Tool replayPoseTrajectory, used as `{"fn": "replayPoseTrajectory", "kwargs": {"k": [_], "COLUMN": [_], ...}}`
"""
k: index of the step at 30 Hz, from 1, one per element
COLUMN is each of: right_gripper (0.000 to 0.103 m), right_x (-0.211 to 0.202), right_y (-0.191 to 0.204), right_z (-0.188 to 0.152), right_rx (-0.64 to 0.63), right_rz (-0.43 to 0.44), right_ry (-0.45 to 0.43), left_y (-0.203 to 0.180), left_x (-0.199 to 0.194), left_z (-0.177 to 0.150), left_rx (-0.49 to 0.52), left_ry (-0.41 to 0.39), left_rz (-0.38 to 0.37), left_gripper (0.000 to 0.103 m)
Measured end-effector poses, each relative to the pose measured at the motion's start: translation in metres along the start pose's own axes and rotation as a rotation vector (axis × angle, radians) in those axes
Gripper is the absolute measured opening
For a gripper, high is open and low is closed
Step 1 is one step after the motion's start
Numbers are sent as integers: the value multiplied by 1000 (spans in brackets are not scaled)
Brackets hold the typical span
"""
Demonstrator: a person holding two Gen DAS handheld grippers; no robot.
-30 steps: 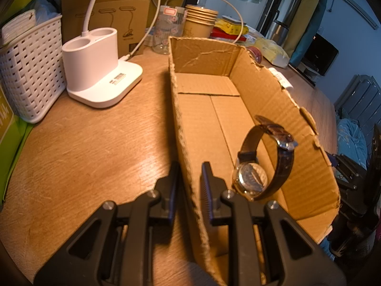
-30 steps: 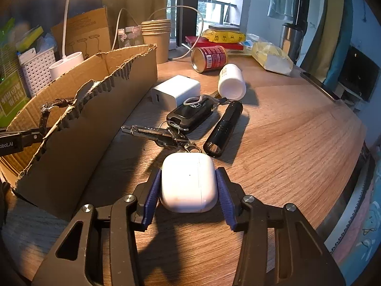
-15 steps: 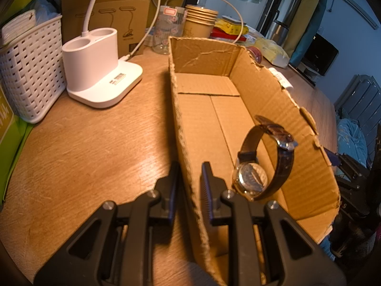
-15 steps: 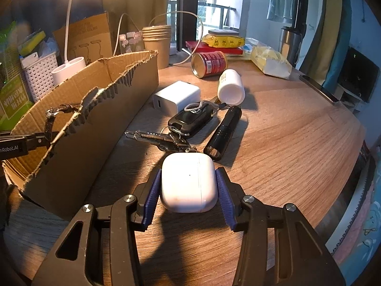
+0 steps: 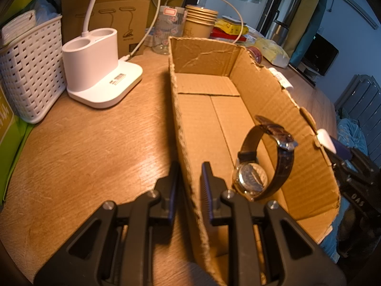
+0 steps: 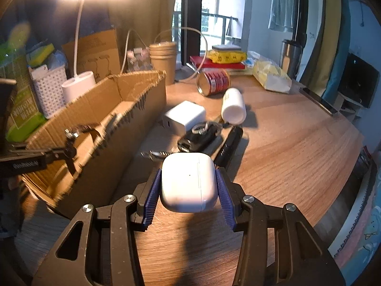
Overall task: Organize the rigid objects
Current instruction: 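Carry the AirPods case into the box beside the watch and open the right gripper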
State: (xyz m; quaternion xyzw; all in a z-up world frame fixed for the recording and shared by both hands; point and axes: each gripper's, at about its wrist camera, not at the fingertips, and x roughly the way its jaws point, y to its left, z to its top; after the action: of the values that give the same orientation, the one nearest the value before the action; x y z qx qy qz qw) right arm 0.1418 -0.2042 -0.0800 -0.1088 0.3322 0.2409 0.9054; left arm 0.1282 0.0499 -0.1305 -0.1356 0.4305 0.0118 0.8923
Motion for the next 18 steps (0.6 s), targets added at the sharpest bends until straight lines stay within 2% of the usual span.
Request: {"fn": "replayPoseTrajectory", "kwargs": {"k": [10, 18], "right_gripper": [49, 49], "right_x": [-26, -36], "right_y": [14, 41], "right_z": [16, 35], "right_rx": [-14, -69], "right_rz": [52, 112], "right_ry": [-89, -145], "left_y": [0, 0], "left_x": [0, 0], "left_z": [0, 0], "left_rx": [0, 0], "left_ry": [0, 0], "left_rz": [0, 0], "left_gripper": [19, 19]}}
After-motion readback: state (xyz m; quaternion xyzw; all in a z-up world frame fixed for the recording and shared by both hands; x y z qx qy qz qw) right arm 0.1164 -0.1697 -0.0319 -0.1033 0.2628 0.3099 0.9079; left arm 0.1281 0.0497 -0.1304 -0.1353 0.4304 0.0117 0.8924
